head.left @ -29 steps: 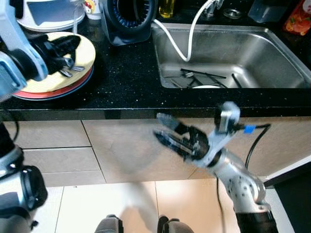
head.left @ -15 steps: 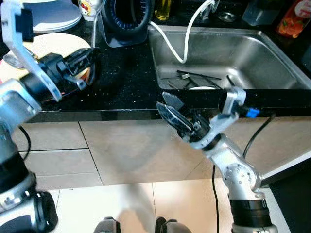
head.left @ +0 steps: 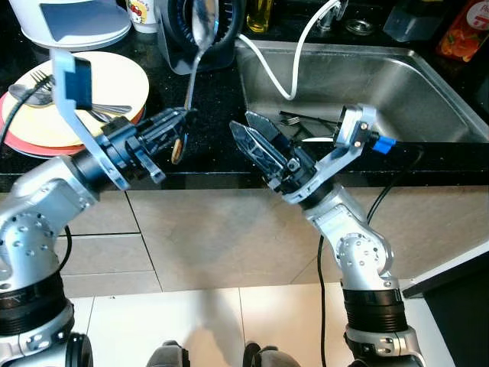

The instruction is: Kitchen organization

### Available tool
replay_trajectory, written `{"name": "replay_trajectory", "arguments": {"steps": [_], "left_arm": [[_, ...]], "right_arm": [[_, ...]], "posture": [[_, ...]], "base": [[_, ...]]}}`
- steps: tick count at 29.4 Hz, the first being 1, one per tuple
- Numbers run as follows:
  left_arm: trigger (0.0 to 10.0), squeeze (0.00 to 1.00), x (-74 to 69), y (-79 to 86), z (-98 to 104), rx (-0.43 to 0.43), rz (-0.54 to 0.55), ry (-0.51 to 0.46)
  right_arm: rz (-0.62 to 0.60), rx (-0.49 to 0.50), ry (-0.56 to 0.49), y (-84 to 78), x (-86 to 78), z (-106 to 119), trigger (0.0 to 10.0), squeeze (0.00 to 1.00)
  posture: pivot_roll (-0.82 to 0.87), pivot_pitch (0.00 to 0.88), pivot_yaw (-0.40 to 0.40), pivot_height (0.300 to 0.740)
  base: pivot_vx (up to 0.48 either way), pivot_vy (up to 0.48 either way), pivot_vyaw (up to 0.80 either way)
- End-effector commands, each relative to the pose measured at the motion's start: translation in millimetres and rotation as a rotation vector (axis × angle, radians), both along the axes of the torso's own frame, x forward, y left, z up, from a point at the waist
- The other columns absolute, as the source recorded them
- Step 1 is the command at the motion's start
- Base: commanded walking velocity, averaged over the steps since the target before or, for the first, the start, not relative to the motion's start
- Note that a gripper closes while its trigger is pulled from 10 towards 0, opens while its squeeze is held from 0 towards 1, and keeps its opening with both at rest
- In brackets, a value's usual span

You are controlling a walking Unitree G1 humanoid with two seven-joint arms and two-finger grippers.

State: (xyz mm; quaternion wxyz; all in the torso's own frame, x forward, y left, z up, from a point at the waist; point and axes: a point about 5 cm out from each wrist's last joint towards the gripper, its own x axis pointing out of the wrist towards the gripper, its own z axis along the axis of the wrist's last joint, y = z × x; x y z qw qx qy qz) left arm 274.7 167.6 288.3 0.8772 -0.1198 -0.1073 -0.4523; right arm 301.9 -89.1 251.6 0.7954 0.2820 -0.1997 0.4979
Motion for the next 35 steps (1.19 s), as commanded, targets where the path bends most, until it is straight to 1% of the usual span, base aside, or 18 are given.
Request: {"name": "replay_trajectory", "arguments": {"steps": [1,4,7,11,12,17,18,23,24,25,26,28,29,32,35], "left_arm": [[10.0,0.00,-1.6,-6.3,-3.8,0.007,-0.023,-0.011],[10.0,0.00,-1.1,-8.9,-7.3,0.019,-0.028,-0.005],[10.0,0.00,-0.2,-15.7,-14.6,0.053,-0.042,0.003],[10.0,0.00,-0.2,-20.9,-19.2,0.068,-0.059,0.005],[10.0,0.00,-0.9,-24.7,-21.5,0.074,-0.072,0.004],[10.0,0.00,-1.3,-26.9,-22.3,0.084,-0.076,-0.001],[10.0,0.00,-1.5,-27.8,-22.3,0.088,-0.080,-0.003],[10.0,0.00,-1.9,-29.3,-22.9,0.098,-0.086,-0.010],[10.0,0.00,-2.4,-30.9,-24.3,0.123,-0.090,-0.017],[10.0,0.00,-2.5,-31.8,-25.0,0.129,-0.091,-0.018],[10.0,0.00,-2.7,-32.4,-25.6,0.134,-0.092,-0.018],[10.0,0.00,-3.0,-33.4,-26.1,0.143,-0.093,-0.020],[10.0,0.00,-3.4,-34.5,-27.0,0.154,-0.095,-0.022],[10.0,0.00,-2.1,-35.1,-30.7,0.192,-0.083,-0.024],[10.0,0.00,-0.9,-33.9,-31.6,0.195,-0.077,-0.022]], "right_arm": [[-0.029,-0.008,-0.036,-1.3,-2.0,6.1,10.0,0.00],[-0.037,-0.026,-0.057,0.6,-3.1,10.3,10.0,0.00],[-0.047,-0.068,-0.096,5.5,-5.0,18.3,10.0,0.00],[-0.053,-0.102,-0.115,9.0,-5.9,19.8,10.0,0.00],[-0.054,-0.128,-0.125,12.1,-7.0,19.3,10.0,0.00],[-0.053,-0.151,-0.133,15.0,-8.7,18.8,10.0,0.00],[-0.055,-0.169,-0.140,15.9,-9.6,18.6,10.0,0.00],[-0.060,-0.180,-0.144,16.6,-10.3,18.8,10.0,0.00],[-0.076,-0.192,-0.135,17.1,-8.7,18.5,8.7,0.00],[-0.083,-0.196,-0.129,17.1,-7.7,18.4,4.6,0.00],[-0.090,-0.200,-0.126,17.1,-6.9,18.4,0.7,0.00],[-0.094,-0.201,-0.124,17.0,-6.5,18.4,0.7,0.00],[-0.102,-0.201,-0.117,16.6,-5.3,18.3,0.0,0.00],[-0.139,-0.221,-0.086,14.1,0.1,15.0,0.0,0.00],[-0.146,-0.221,-0.081,13.8,0.7,14.6,0.0,0.00]], "posture": [[0.15,0.141,-0.045,0.740],[0.15,0.137,-0.047,0.740],[0.15,0.133,-0.047,0.740],[0.15,0.131,-0.047,0.740],[0.14,0.129,-0.044,0.740],[0.14,0.129,-0.041,0.740],[0.14,0.130,-0.038,0.740],[0.14,0.130,-0.038,0.740],[0.14,0.131,-0.033,0.740],[0.14,0.131,-0.033,0.740],[0.14,0.132,-0.032,0.740],[0.14,0.132,-0.032,0.740],[0.14,0.132,-0.030,0.740],[0.14,0.131,-0.031,0.740],[0.14,0.132,-0.030,0.740]], "base": [[0.000,0.000,0.00],[0.000,0.000,0.00],[0.000,0.000,0.00],[0.000,0.000,0.00],[0.000,0.000,0.00],[0.000,0.000,0.00],[0.000,0.000,0.00],[0.000,0.000,0.00],[0.000,0.000,0.00],[0.000,0.000,0.00],[0.000,0.000,0.00],[0.000,0.000,0.00],[0.000,0.000,0.00],[0.000,0.000,0.00],[0.000,0.000,0.00]]}}
